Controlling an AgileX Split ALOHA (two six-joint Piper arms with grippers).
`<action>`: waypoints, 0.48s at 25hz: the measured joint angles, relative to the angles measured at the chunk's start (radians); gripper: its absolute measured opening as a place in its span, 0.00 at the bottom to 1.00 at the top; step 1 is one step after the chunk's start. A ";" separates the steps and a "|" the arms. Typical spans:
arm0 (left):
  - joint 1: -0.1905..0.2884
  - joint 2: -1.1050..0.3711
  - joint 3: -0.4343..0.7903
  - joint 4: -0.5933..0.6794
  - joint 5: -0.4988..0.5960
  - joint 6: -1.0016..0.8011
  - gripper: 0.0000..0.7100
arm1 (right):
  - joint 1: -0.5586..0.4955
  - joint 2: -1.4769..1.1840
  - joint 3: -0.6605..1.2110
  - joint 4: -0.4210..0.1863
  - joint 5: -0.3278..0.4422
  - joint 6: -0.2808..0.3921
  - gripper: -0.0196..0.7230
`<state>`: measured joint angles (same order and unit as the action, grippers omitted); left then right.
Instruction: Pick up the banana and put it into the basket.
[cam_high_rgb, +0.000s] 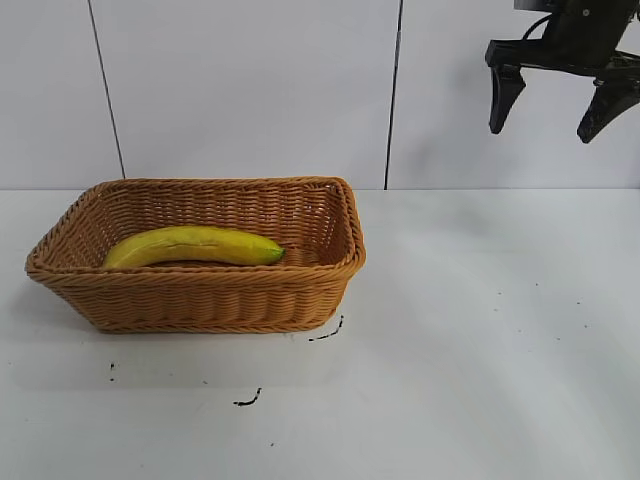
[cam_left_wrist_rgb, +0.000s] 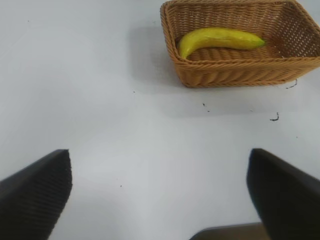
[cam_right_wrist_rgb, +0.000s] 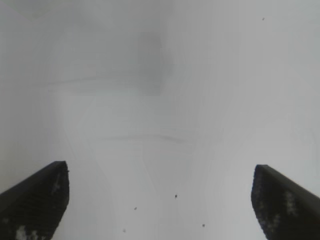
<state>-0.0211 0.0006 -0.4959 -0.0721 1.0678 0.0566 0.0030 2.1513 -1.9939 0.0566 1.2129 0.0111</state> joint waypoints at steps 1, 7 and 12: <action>0.000 0.000 0.000 0.000 0.000 0.000 0.97 | 0.002 -0.043 0.063 0.000 0.000 -0.011 0.96; 0.000 0.000 0.000 0.000 0.000 0.000 0.97 | 0.004 -0.347 0.448 0.000 0.001 -0.040 0.96; 0.000 0.000 0.000 0.000 0.000 0.000 0.97 | 0.004 -0.649 0.749 0.007 0.002 -0.056 0.96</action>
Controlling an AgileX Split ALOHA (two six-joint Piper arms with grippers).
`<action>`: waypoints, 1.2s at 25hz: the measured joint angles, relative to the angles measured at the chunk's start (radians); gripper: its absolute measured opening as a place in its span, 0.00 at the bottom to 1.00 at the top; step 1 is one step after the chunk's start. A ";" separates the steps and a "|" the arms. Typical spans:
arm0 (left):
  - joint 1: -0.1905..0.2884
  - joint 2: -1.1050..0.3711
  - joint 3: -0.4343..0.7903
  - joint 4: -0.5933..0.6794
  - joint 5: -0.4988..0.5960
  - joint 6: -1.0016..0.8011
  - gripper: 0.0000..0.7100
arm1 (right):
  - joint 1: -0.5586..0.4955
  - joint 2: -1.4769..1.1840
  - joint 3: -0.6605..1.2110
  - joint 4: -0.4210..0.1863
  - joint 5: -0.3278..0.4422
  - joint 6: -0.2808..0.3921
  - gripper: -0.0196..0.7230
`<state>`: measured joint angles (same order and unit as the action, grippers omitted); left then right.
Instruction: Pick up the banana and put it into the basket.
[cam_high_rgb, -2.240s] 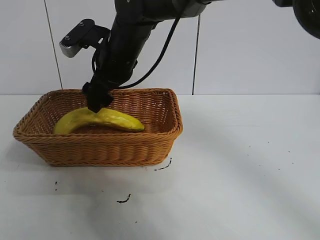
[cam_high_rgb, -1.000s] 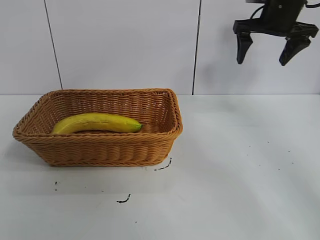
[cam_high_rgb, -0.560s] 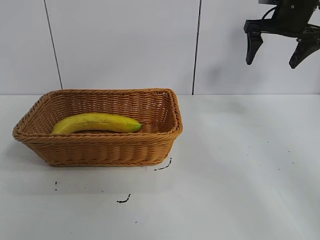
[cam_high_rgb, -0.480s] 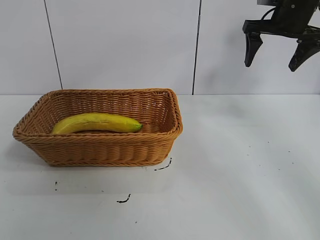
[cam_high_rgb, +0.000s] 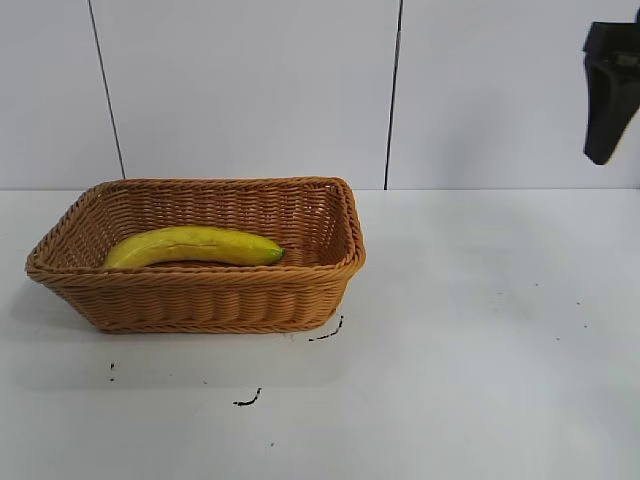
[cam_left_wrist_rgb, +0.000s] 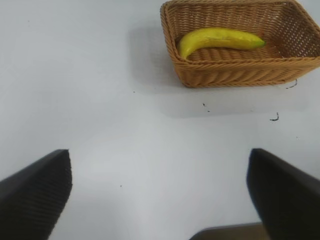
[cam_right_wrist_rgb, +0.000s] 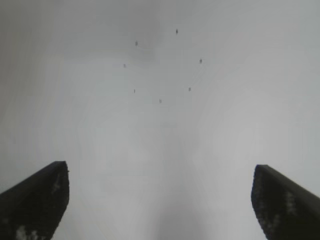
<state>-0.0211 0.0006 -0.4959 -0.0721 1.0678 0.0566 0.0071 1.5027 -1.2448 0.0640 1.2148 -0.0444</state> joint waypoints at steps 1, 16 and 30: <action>0.000 0.000 0.000 0.000 0.000 0.000 0.97 | 0.000 -0.055 0.058 0.000 0.000 -0.007 0.96; 0.000 0.000 0.000 0.000 0.000 0.000 0.97 | 0.000 -1.008 0.736 -0.005 -0.177 -0.030 0.96; 0.000 0.000 0.000 0.000 0.000 0.000 0.97 | 0.003 -1.505 0.739 0.006 -0.178 -0.030 0.96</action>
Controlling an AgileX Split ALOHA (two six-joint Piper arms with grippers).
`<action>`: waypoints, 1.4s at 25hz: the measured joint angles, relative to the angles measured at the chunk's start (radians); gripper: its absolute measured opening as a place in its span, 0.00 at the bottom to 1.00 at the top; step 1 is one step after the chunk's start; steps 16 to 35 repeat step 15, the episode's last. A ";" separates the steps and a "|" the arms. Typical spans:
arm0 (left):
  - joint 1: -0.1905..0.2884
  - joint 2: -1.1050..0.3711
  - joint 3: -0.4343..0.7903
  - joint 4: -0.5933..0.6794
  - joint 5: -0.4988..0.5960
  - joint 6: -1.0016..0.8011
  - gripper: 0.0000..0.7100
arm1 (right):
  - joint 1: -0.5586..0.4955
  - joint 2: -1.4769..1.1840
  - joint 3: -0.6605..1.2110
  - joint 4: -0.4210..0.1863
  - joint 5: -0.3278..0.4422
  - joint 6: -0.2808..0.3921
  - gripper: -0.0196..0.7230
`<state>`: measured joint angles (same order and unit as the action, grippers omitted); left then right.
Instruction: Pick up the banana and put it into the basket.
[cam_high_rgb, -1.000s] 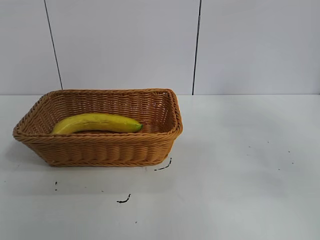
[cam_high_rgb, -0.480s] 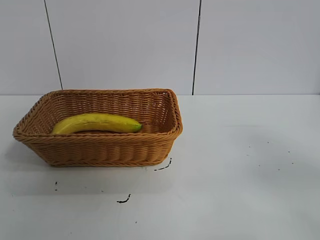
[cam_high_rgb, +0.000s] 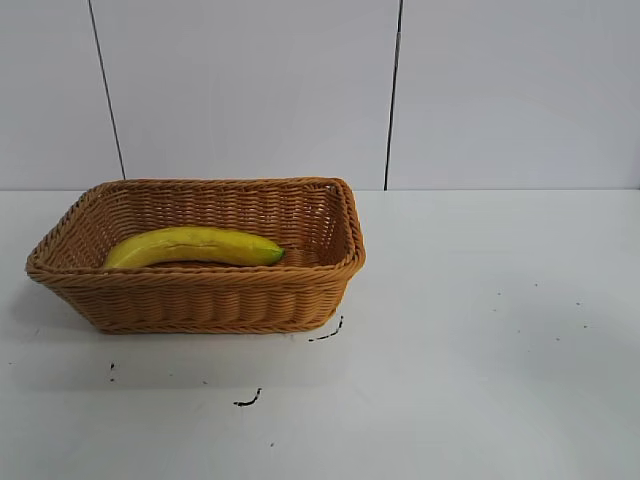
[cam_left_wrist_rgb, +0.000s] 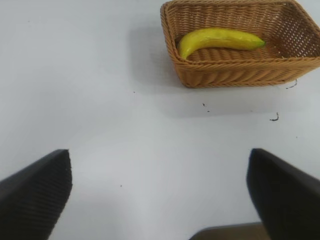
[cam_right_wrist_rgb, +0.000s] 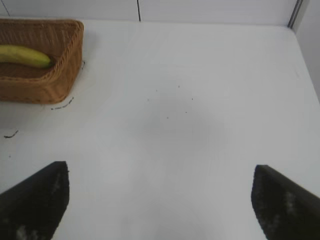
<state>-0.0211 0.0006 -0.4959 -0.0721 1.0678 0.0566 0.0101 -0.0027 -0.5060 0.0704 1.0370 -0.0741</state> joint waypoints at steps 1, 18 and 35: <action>0.000 0.000 0.000 0.000 0.000 0.000 0.97 | 0.001 -0.001 0.000 0.002 0.001 0.000 0.96; 0.000 0.000 0.000 0.000 0.000 0.000 0.97 | 0.003 -0.001 0.000 0.011 0.001 0.000 0.96; 0.000 0.000 0.000 0.000 0.000 0.000 0.97 | 0.003 -0.001 0.000 0.011 0.001 0.000 0.96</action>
